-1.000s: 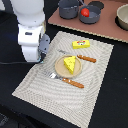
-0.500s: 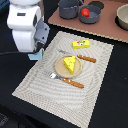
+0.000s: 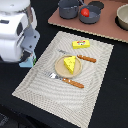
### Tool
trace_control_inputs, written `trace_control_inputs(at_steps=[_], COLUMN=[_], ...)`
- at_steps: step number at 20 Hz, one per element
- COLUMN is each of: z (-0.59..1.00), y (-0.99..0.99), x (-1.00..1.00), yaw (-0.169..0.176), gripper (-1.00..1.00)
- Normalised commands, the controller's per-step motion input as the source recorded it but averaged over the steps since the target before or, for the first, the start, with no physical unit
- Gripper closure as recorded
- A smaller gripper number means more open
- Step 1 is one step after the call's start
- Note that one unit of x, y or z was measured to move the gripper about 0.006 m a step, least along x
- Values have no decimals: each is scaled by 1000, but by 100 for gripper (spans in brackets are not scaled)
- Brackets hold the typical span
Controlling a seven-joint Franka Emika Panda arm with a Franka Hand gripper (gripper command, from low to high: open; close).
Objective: Interact with the objects in diverse but meaningful ways.
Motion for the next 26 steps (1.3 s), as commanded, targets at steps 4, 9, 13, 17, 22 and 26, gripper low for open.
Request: trace_control_inputs(at_steps=[4, 9, 13, 17, 22, 26], z=[0, 0, -17, -81, -72, 311], y=[-504, -417, -367, -320, -168, 37], x=[881, 915, 921, 921, 768, 709], yaw=[-37, -45, -45, -49, -38, -24], gripper=[100, 100, 100, 100, -100, -100])
